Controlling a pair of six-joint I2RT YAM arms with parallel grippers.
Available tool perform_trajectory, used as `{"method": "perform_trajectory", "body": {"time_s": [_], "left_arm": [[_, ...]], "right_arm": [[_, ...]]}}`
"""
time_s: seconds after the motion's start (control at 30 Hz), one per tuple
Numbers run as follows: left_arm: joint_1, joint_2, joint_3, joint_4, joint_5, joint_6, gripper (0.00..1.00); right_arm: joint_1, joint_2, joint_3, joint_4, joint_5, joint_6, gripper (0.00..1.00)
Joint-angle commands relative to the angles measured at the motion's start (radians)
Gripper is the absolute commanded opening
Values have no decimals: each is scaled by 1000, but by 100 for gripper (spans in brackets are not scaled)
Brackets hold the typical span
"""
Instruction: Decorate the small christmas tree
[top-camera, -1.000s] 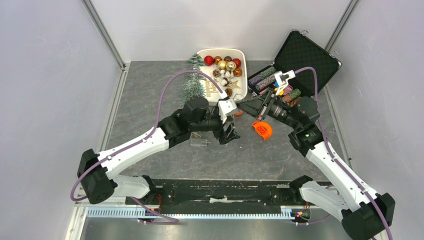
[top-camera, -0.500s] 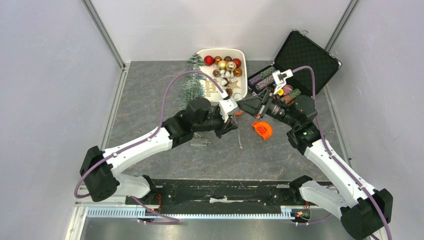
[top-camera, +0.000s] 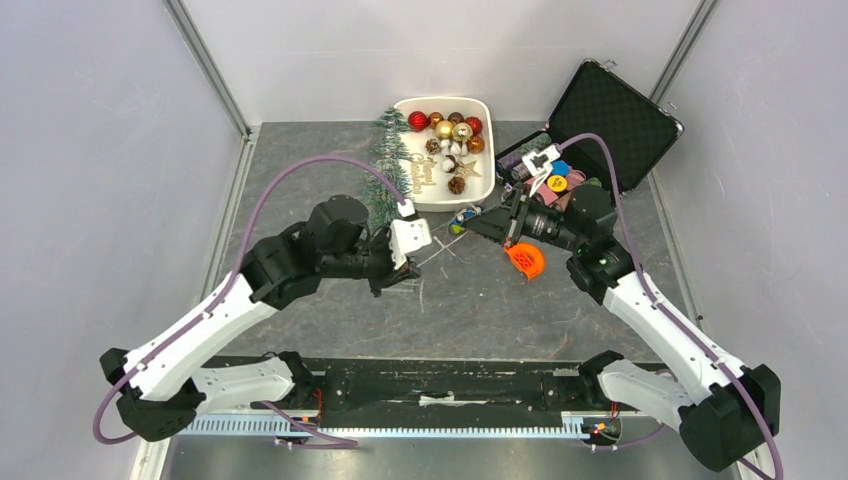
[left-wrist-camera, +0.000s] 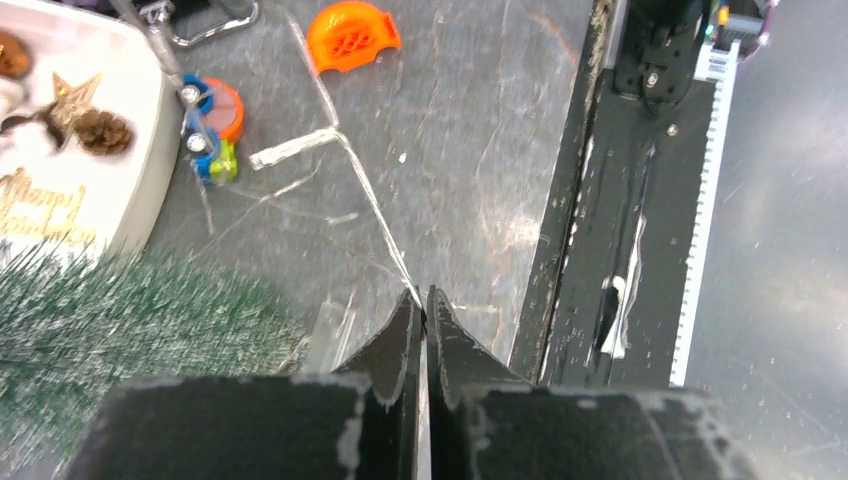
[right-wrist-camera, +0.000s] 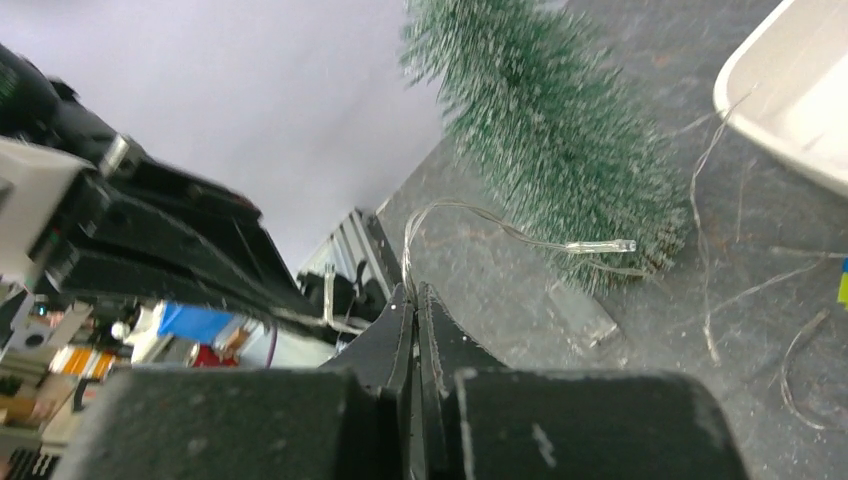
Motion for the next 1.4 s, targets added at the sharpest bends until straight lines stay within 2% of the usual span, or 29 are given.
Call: {"method": "perform_trajectory", "body": {"time_s": [0.0, 0.13, 0.27, 0.3, 0.33, 0.4, 0.5, 0.6, 0.7, 0.83, 0.93, 1.03, 1.07, 1.13, 1.23, 1.27, 1.3, 1.37], "left_arm": [[-4, -31, 154, -444, -87, 129, 2], [-3, -91, 250, -568, -217, 180, 2], [-4, -144, 287, -626, -296, 226, 2], [-4, -149, 298, -639, -321, 249, 2], [-4, -151, 321, -651, -379, 267, 2], [-3, -154, 387, -675, -470, 276, 2], [3, -170, 483, -738, -507, 298, 2], [10, -219, 487, -758, -589, 337, 2], [23, -263, 449, -737, -639, 349, 2], [34, -272, 320, -707, -487, 322, 2], [34, -267, 175, -651, -448, 301, 2], [35, -277, 77, -575, -457, 251, 2], [36, -282, 49, -559, -461, 239, 3], [53, -301, -4, -523, -472, 236, 12], [85, -317, -77, -482, -521, 247, 26], [96, -318, -95, -473, -531, 249, 30], [142, -314, -132, -455, -502, 251, 34], [201, -310, -168, -439, -440, 266, 36]], "right_arm": [[-13, 4, 68, -134, 23, -159, 0], [-10, -3, 23, -107, -26, -146, 2], [10, 3, -109, 216, -114, 57, 2], [20, 16, -114, 241, -118, 71, 3], [36, 33, -104, 237, -116, 60, 5], [68, 61, -68, 192, -107, 19, 14], [89, 83, -31, 140, -100, -27, 30], [90, 82, -16, 97, -70, -70, 40], [90, 89, -10, 81, -58, -82, 40], [90, 118, -7, 93, -53, -77, 40], [112, 123, 32, -48, 38, -238, 41], [285, 107, 73, -265, 354, -573, 42], [362, 93, 54, -264, 423, -669, 45], [473, 54, -24, -178, 455, -815, 52], [615, 40, -135, -53, 565, -1006, 56], [645, 67, -136, -53, 608, -1056, 56], [695, 169, -97, -86, 642, -1158, 56], [702, 246, -89, -77, 632, -1211, 54]]}}
